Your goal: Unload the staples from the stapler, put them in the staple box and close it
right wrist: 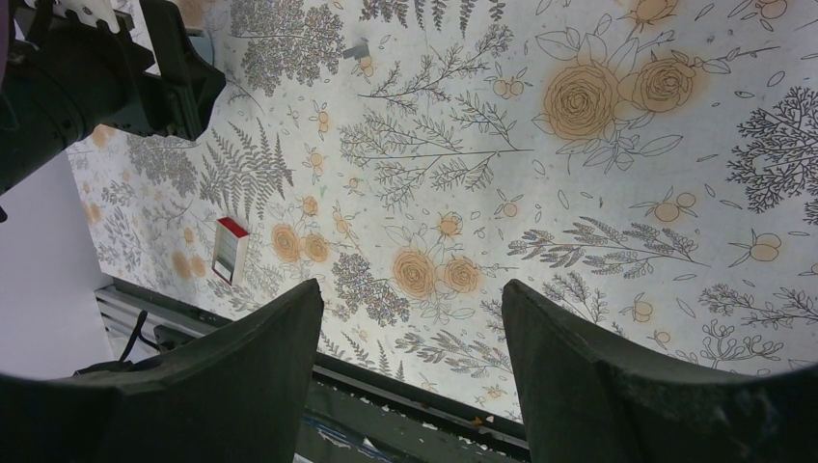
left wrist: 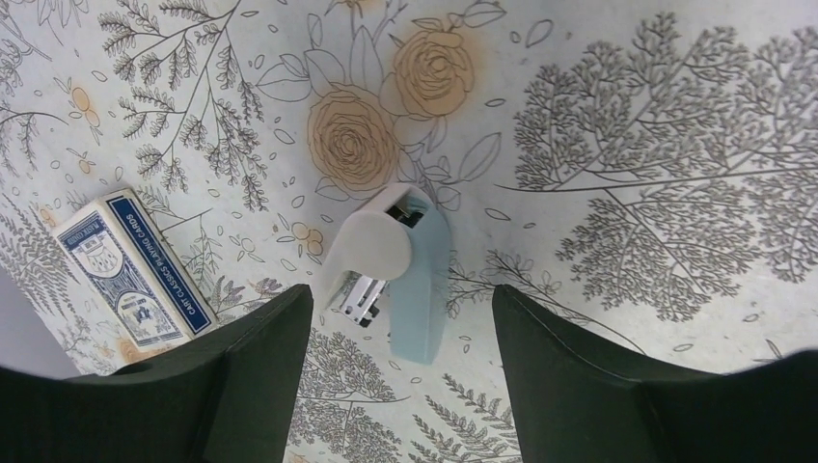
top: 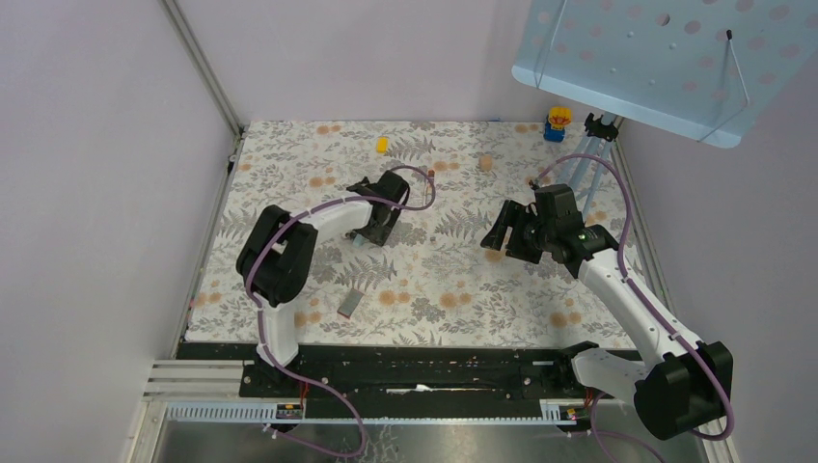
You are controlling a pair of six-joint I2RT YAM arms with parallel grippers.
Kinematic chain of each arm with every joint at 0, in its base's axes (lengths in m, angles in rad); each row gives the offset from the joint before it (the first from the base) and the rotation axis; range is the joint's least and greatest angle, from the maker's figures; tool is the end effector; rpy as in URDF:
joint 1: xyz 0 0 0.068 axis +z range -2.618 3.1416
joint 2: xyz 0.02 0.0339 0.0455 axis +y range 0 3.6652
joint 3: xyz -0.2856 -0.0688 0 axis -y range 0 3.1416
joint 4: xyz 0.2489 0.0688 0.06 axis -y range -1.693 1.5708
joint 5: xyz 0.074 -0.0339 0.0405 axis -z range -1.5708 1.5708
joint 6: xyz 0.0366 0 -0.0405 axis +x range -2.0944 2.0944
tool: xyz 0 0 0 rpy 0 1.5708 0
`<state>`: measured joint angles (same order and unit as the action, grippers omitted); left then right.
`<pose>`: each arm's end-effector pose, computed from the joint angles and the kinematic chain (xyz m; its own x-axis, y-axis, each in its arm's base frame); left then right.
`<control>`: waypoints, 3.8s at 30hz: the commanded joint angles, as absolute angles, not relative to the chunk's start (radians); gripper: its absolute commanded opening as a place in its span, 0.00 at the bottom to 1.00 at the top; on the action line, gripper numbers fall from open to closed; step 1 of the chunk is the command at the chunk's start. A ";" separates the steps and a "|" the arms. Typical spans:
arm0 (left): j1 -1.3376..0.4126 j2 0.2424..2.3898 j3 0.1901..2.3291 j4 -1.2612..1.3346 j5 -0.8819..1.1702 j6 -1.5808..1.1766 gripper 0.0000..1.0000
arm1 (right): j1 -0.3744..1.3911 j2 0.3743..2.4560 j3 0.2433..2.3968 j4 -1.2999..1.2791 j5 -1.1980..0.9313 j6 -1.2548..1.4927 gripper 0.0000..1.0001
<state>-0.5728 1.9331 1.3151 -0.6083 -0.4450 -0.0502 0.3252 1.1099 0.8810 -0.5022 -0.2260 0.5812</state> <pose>0.3405 -0.2008 0.1845 -0.8084 0.4675 -0.3576 0.3269 0.8619 0.3877 0.2159 0.0815 0.2980 -0.7865 0.2995 -0.5401 -0.0450 0.8444 0.5338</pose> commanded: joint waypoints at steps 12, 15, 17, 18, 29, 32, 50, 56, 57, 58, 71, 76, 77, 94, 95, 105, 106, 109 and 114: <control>-0.503 1.966 1.315 -0.553 -0.308 -0.073 0.68 | 0.321 1.101 0.887 -0.482 -0.236 0.564 0.75; -0.488 1.971 1.317 -0.550 -0.300 -0.076 0.67 | 0.321 1.101 0.887 -0.483 -0.235 0.563 0.75; -0.475 1.975 1.319 -0.550 -0.296 -0.078 0.66 | 0.320 1.101 0.888 -0.484 -0.238 0.562 0.75; -0.467 1.976 1.318 -0.551 -0.295 -0.079 0.66 | 0.321 1.101 0.890 -0.484 -0.238 0.562 0.75; -0.423 1.991 1.331 -0.569 -0.273 -0.089 0.61 | 0.321 1.098 0.894 -0.490 -0.241 0.558 0.75; -0.419 1.990 1.333 -0.568 -0.248 -0.100 0.61 | 0.320 1.098 0.896 -0.493 -0.240 0.556 0.75; -0.347 1.901 1.303 -0.479 0.080 -0.246 0.54 | 0.321 1.101 0.893 -0.487 -0.241 0.563 0.75; -0.344 1.875 1.284 -0.432 0.173 -0.298 0.50 | 0.321 1.099 0.891 -0.486 -0.238 0.567 0.75; -0.343 1.873 1.282 -0.425 0.178 -0.305 0.49 | 0.321 1.099 0.891 -0.488 -0.237 0.567 0.75; -0.343 1.871 1.282 -0.422 0.180 -0.310 0.48 | 0.321 1.099 0.891 -0.486 -0.238 0.569 0.75; -0.298 1.802 1.210 -0.319 0.292 -0.365 0.45 | 0.321 1.104 0.888 -0.482 -0.245 0.575 0.75; -0.277 1.744 1.128 -0.167 0.397 -0.455 0.45 | 0.321 1.102 0.880 -0.468 -0.254 0.583 0.75; -0.278 1.730 1.109 -0.128 0.417 -0.492 0.45 | 0.320 1.101 0.873 -0.456 -0.262 0.587 0.75; -0.365 1.525 0.732 0.493 0.419 -0.982 0.47 | 0.544 1.225 0.823 0.052 -0.288 0.607 0.73; -0.380 1.525 0.731 0.502 0.416 -0.982 0.47 | 0.563 1.256 0.844 0.057 -0.280 0.589 0.73; -0.453 1.514 0.704 0.553 0.394 -1.000 0.47 | 0.647 1.475 0.974 0.074 -0.265 0.519 0.65; -0.454 1.513 0.703 0.555 0.394 -1.001 0.47 | 0.650 1.485 0.978 0.079 -0.262 0.519 0.65; -0.459 1.510 0.699 0.558 0.393 -1.005 0.47 | 0.654 1.514 0.989 0.087 -0.255 0.519 0.63; -0.473 1.511 0.698 0.561 0.394 -1.005 0.47 | 0.658 1.559 1.013 0.094 -0.265 0.520 0.64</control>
